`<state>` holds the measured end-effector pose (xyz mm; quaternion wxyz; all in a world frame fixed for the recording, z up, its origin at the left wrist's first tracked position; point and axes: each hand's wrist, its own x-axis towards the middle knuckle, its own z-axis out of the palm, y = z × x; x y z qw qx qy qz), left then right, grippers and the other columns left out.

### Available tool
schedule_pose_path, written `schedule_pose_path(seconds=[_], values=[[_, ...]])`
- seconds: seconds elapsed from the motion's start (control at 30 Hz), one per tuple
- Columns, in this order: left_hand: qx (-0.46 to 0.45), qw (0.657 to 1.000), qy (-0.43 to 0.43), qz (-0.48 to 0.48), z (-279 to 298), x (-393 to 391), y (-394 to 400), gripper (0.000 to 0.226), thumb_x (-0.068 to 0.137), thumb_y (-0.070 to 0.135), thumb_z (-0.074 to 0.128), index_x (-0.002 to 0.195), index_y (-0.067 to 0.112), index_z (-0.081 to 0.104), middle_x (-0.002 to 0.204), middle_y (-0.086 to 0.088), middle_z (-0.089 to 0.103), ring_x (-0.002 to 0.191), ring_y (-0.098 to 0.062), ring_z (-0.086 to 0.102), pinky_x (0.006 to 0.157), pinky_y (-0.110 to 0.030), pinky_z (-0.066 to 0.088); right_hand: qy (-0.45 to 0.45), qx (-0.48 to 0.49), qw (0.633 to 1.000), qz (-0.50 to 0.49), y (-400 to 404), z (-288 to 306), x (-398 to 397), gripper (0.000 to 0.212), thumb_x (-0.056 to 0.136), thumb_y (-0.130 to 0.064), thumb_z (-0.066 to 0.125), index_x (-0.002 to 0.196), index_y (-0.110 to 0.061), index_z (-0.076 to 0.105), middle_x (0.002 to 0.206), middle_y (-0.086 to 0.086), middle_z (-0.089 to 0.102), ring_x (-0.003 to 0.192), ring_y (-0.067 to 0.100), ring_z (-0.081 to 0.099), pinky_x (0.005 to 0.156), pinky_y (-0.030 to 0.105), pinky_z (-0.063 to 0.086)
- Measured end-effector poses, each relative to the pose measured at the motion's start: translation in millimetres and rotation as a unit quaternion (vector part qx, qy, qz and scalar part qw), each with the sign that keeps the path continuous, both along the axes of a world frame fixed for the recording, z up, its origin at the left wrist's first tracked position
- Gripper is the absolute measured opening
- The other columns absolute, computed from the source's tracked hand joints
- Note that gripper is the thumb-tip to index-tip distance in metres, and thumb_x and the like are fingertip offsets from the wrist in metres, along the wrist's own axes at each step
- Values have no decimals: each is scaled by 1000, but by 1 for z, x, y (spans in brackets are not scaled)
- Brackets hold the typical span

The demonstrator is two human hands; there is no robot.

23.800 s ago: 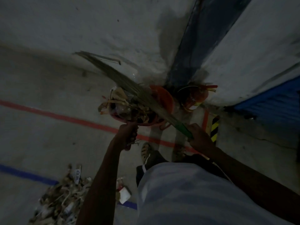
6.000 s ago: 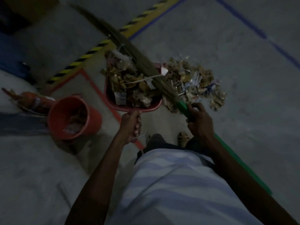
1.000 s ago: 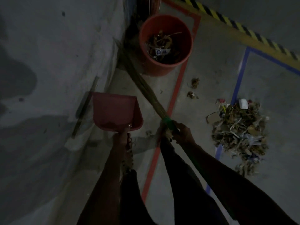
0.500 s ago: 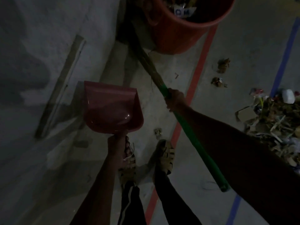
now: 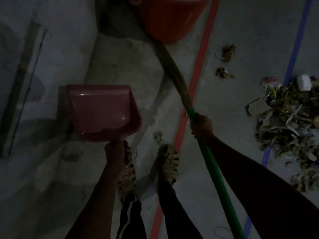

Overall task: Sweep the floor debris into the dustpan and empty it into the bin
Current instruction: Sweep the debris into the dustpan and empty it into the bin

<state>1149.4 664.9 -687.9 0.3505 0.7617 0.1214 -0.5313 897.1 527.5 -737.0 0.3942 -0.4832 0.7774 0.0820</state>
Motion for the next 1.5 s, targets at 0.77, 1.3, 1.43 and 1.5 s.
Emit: schedule_pose_path(seconds=[0.77, 1.3, 1.43, 1.5], values=[[5, 998, 12, -66, -20, -48, -18, 37, 99, 25, 55, 65, 17, 42, 39, 6, 39, 26, -9, 31, 34, -12, 23, -54, -189, 955, -221, 35, 20, -91, 32, 99, -14, 48, 126, 2, 55, 77, 9, 60, 57, 29, 62, 48, 49, 56], [-6, 998, -18, -66, -14, -68, 41, 38, 98, 22, 59, 63, 12, 47, 43, 0, 40, 28, -12, 33, 38, -16, 26, 89, -42, 994, 45, 79, -5, -73, 44, 96, -19, 50, 139, -10, 46, 119, 19, 56, 95, 40, 60, 77, 41, 50], [19, 997, 1, -77, -12, -47, 81, 39, 97, 21, 59, 61, 13, 46, 43, 0, 41, 30, -12, 34, 38, -17, 26, 112, -107, 986, 59, 111, 2, -67, 53, 98, -18, 51, 148, -9, 36, 126, 20, 50, 98, 41, 58, 82, 47, 53], [31, 997, 1, -71, -11, -33, 103, 41, 95, 22, 61, 58, 13, 45, 44, -3, 41, 30, -14, 34, 38, -18, 26, 96, -126, 984, 80, 123, -2, -58, 52, 97, -16, 53, 146, -6, 41, 123, 24, 54, 99, 43, 58, 83, 45, 52]])
